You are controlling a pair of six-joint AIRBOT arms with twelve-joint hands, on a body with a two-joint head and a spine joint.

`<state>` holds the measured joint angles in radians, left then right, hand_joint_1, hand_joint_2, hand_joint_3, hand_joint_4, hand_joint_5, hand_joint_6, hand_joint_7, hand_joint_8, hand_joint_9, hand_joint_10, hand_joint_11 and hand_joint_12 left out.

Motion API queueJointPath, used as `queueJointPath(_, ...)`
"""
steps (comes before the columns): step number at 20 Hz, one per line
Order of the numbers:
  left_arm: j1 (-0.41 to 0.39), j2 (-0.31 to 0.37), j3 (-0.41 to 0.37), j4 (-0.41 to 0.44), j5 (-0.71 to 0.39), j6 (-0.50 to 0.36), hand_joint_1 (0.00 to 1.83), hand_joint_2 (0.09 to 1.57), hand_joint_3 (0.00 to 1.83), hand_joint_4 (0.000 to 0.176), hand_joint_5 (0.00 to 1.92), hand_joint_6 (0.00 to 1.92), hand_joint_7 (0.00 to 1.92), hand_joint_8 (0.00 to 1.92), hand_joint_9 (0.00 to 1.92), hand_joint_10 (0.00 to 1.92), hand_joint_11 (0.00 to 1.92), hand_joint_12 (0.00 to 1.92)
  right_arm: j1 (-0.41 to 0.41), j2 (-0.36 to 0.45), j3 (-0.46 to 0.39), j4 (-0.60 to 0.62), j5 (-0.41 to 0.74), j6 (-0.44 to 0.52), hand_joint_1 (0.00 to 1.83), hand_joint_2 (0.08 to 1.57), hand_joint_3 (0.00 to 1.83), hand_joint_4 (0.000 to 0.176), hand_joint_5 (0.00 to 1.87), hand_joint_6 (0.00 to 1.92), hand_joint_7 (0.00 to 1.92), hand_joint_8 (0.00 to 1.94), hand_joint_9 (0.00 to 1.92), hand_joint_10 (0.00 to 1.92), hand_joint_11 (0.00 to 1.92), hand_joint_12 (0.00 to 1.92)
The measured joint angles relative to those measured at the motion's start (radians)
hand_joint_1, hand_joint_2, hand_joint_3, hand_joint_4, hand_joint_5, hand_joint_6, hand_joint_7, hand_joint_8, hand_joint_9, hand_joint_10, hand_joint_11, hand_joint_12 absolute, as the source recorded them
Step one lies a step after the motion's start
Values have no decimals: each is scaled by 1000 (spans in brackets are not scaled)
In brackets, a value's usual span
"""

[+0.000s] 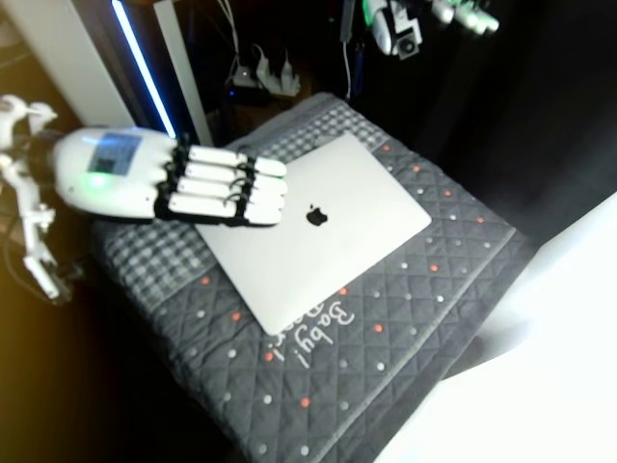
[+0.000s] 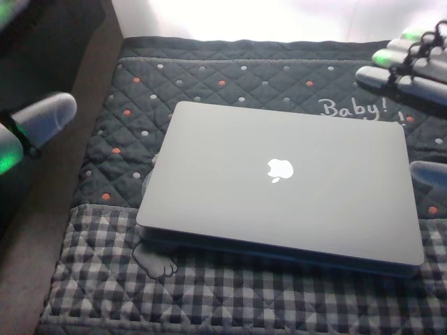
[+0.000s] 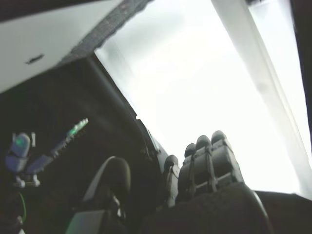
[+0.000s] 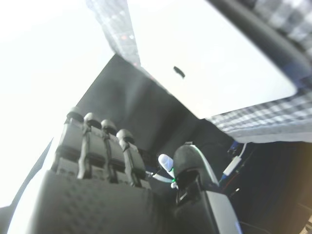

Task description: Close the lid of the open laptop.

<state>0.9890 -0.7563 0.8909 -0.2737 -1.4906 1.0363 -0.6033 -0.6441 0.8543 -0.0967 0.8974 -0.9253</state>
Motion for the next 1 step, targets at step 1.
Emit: queueJointPath(1, 0, 0, 5, -3, 0, -1, 229, 1416, 28, 120, 0, 0, 0, 0, 0, 0, 0, 0, 0, 7, 0, 12, 11, -9, 444, 1393, 0, 43, 0, 0, 0, 0, 0, 0, 0, 0)
